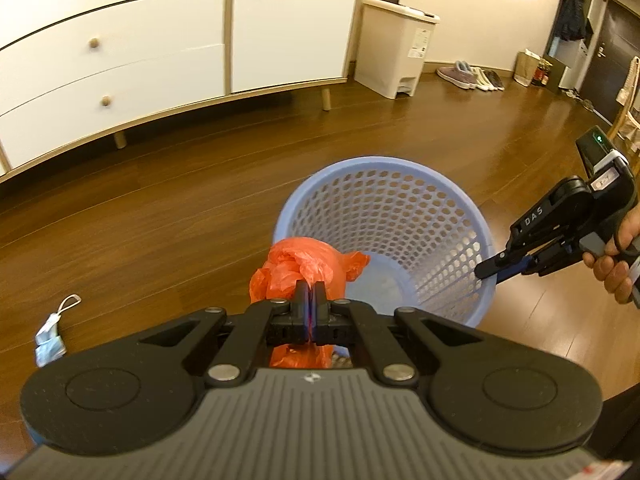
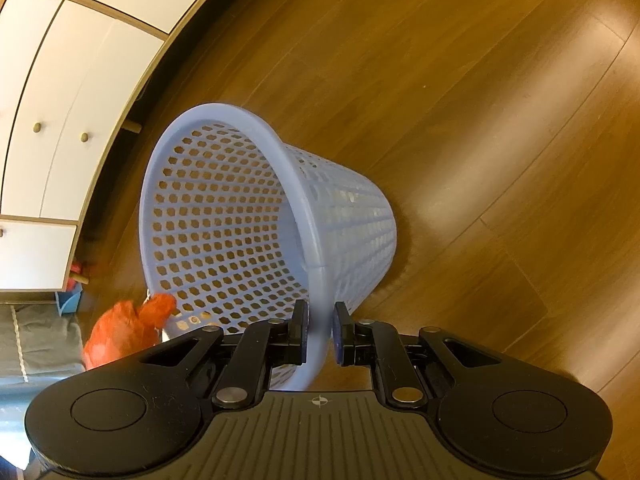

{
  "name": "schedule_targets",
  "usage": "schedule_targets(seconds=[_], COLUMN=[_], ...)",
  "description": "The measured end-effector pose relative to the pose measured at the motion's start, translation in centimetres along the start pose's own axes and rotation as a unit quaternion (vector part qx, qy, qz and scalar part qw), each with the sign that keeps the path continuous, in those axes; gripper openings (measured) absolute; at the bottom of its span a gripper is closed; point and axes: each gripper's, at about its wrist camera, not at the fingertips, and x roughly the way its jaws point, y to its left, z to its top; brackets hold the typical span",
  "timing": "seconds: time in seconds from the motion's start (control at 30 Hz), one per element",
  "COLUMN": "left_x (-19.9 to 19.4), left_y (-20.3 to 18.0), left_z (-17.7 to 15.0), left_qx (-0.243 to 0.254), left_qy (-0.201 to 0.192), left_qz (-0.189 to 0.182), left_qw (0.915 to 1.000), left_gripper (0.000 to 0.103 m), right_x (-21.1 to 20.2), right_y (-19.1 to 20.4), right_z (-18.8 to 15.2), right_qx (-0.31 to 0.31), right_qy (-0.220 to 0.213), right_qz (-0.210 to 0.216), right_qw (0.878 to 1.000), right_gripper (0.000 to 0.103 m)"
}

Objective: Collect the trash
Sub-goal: 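Grasp the orange plastic bag with the left tool and drop it into the wastebasket, then grasp the white paper bag with the left tool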

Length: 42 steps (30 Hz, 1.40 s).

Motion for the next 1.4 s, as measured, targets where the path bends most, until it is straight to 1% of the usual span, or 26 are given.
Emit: schedule_targets(seconds=[0.07, 0.17, 0.23, 0.27, 0.3, 0.37, 0.57, 0.7, 0.77, 0.83, 0.93, 1.03, 1.1, 1.23, 1.3, 1.4], left_x=[0.8, 2.0, 2.6, 2.8, 2.8, 3.1, 2.8, 2.3, 1.9, 1.6, 1.2, 0.9, 0.7, 0.1, -0.2, -0.3], left_y=[-0.6, -1.7, -2.2, -2.4, -2.4, -2.5, -2.5, -1.7, -1.2, -0.5, 1.0, 3.1, 4.6, 7.7, 8.6, 9.9], left_z=[0.5, 1.3, 1.4, 1.4, 1.3, 1.2, 1.2, 0.9, 0.6, 0.2, -0.8, -2.3, -3.4, -5.8, -6.7, -7.6], left_qx=[0.005, 0.017, 0.025, 0.031, 0.035, 0.041, 0.037, 0.030, 0.028, 0.023, 0.015, 0.001, -0.013, -0.044, -0.054, -0.066], left_qy=[-0.001, -0.001, 0.004, 0.004, 0.004, 0.006, 0.007, 0.010, 0.013, 0.016, 0.027, 0.043, 0.056, 0.079, 0.085, 0.092], left_qz=[-0.010, -0.018, -0.022, -0.019, -0.016, -0.012, -0.002, 0.006, 0.012, 0.017, 0.033, 0.058, 0.077, 0.108, 0.116, 0.127], left_qw=[0.9999, 0.9997, 0.9994, 0.9993, 0.9992, 0.9991, 0.9993, 0.9995, 0.9995, 0.9995, 0.9990, 0.9974, 0.9954, 0.9900, 0.9881, 0.9855], left_gripper=[0.000, 0.000, 0.003, 0.005, 0.012, 0.018, 0.018, 0.018, 0.018, 0.018, 0.020, 0.021, 0.021, 0.021, 0.021, 0.021], right_x=[0.3, 1.9, 1.9, 1.8, 2.0, 2.1, 2.1, 2.4, 2.5, 2.6, 3.0, 3.2, 3.4, 3.6, 3.7, 3.4], right_y=[0.3, 2.0, 2.3, 2.4, 2.6, 3.0, 3.4, 4.0, 4.4, 5.1, 6.1, 6.7, 6.7, 6.8, 6.9, 6.5], right_z=[-0.6, -1.4, -1.5, -1.6, -1.8, -2.1, -2.4, -2.9, -3.1, -3.5, -3.9, -4.0, -3.8, -3.4, -2.8, -1.5], right_qx=[0.001, 0.001, -0.007, -0.011, -0.017, -0.028, -0.043, -0.050, -0.061, -0.088, -0.143, -0.179, -0.187, -0.201, -0.206, -0.195], right_qy=[0.000, -0.002, -0.002, -0.002, -0.002, -0.004, -0.008, -0.010, -0.011, -0.015, -0.015, -0.012, -0.010, -0.006, -0.011, -0.025], right_qz=[0.000, -0.004, -0.006, -0.006, -0.008, -0.013, -0.023, -0.031, -0.038, -0.052, -0.080, -0.094, -0.101, -0.103, -0.114, -0.116], right_qw=[1.000, 1.000, 1.000, 1.000, 1.000, 1.000, 0.999, 0.998, 0.997, 0.995, 0.986, 0.979, 0.977, 0.974, 0.972, 0.974], right_gripper=[0.009, 0.009, 0.009, 0.009, 0.009, 0.010, 0.010, 0.011, 0.012, 0.012, 0.016, 0.020, 0.023, 0.036, 0.037, 0.038])
